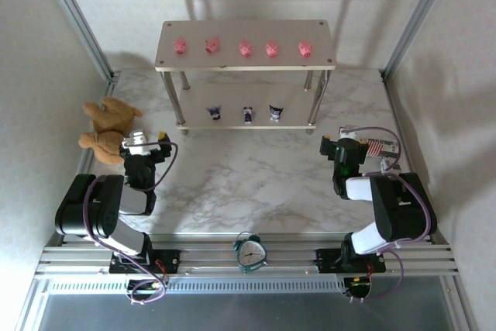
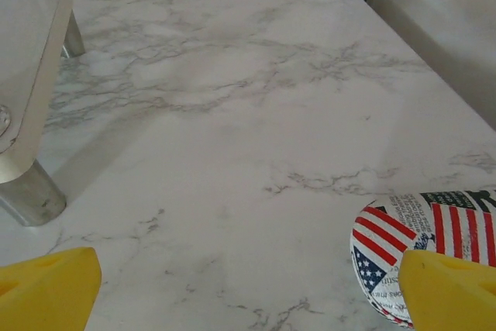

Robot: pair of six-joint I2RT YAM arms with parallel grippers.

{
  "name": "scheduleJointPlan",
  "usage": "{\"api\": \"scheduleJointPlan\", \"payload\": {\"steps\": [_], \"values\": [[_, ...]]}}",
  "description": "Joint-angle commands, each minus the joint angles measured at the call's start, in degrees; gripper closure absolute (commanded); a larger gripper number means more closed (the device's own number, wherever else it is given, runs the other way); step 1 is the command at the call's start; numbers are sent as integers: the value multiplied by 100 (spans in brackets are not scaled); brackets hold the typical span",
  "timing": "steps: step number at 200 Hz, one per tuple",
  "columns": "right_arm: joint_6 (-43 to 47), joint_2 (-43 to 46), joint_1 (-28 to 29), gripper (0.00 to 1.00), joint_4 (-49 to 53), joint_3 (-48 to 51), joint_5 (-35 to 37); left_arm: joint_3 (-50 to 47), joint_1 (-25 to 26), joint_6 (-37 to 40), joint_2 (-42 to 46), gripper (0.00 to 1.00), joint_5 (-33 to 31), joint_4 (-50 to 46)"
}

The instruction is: Place and organize the plastic toys onto the shelf

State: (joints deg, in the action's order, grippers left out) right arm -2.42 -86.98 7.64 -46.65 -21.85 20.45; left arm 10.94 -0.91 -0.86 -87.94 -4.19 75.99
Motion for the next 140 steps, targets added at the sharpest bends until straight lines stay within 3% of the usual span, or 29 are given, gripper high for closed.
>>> {"api": "scheduleJointPlan", "payload": {"steps": [1, 140], "values": [[2, -161, -166, 1, -627, 128, -580, 106, -59, -81, -34, 0, 83, 43], [-14, -179, -163, 1, -441, 45, -498, 110, -59, -89, -30, 0, 84, 19]]}}
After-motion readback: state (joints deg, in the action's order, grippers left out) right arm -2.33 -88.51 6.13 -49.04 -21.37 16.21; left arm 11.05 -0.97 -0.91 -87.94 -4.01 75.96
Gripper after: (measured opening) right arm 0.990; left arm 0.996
